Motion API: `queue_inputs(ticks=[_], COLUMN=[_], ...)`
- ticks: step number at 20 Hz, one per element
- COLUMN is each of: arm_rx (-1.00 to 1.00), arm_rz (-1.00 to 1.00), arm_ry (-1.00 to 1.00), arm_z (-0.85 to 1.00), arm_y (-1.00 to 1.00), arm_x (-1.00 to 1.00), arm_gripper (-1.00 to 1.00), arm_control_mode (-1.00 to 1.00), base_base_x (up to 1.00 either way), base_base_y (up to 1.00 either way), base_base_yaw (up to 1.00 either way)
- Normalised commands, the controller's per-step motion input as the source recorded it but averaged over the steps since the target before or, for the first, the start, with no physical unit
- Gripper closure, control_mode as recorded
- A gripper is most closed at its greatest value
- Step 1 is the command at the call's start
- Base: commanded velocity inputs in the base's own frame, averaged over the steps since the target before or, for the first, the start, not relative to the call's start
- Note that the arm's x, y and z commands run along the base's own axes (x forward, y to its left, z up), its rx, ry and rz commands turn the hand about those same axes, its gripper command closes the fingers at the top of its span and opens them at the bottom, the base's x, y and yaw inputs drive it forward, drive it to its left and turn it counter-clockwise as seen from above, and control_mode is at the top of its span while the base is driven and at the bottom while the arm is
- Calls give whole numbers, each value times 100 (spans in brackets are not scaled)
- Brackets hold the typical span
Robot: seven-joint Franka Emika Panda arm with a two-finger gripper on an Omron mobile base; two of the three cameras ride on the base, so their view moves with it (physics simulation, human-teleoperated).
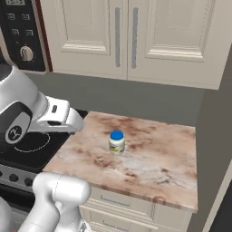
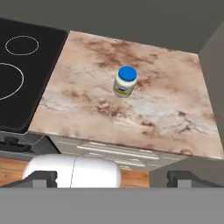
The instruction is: Place the mayonnaise and ketchup from the counter to the top shelf of the fridge. If the existing items in the fridge are on the top shelf, move them to other shelves.
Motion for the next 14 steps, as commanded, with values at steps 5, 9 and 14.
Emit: queue_inputs(ticks=[5,9,14], arm_rx=[0,1,1], arm_rz=[-14,-9,-6], arm_ry=[0,0,0], arm_z=[-82,-77,-59], arm_y=[-77,-54,-8], arm_x=[65,86,100], arm_gripper=[-100,-100,-100], arm_control_mode=[-100,-100,-100], base_base_x=[0,0,0], base_base_y=[0,0,0], base_base_yaw=[0,0,0])
